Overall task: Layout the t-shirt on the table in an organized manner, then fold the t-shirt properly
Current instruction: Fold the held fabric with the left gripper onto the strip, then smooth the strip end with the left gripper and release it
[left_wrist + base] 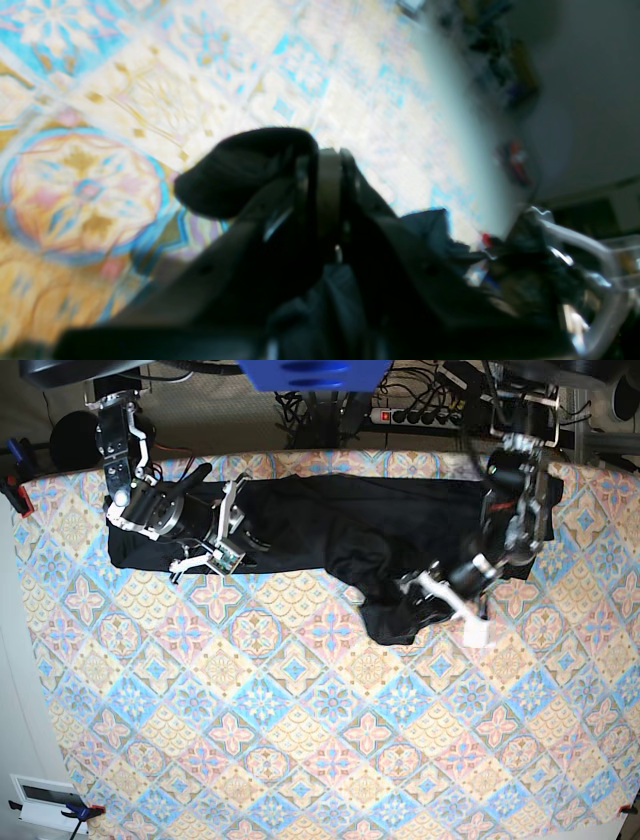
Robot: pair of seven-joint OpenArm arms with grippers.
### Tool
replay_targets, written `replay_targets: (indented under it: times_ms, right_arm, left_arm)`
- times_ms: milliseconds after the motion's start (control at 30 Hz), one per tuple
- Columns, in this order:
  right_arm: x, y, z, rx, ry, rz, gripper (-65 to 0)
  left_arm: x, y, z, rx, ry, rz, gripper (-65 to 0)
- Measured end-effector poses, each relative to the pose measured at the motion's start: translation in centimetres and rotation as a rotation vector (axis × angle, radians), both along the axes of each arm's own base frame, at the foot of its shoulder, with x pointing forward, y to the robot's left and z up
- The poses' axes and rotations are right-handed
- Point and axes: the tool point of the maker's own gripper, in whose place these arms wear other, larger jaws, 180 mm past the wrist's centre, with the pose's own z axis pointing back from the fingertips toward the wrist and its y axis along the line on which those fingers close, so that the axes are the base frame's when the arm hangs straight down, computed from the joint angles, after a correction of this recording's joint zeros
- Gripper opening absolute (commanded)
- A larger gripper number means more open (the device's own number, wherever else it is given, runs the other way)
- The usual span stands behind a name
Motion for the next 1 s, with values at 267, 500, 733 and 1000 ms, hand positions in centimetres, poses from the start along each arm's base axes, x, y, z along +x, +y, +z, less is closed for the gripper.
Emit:
replay_targets:
  times_ms: [267, 500, 733, 1000]
  right_arm:
    - [0.0, 0.0, 0.1, 0.001, -0.003, 0.001, -47.5]
    - [0.0, 0.1, 0.0, -0.001, 0.001, 0.002, -47.5]
    - [-0.2, 0.2, -0.1, 0.002, 0.006, 0.004, -47.5]
    - [-0.2, 0.2, -0.1, 0.003, 0.004, 0.005, -47.5]
  left_arm:
    - [-3.4, 9.2, 1.3, 0.119, -0.017, 0.191, -65.0]
    - [-5.5, 14.3, 1.4, 0.188, 0.000, 0.319, -65.0]
    - [-7.2, 16.7, -2.0, 0.344, 0.092, 0.354, -63.8]
    - [-9.1, 16.9, -5.6, 0.511, 0.230, 0.286, -63.0]
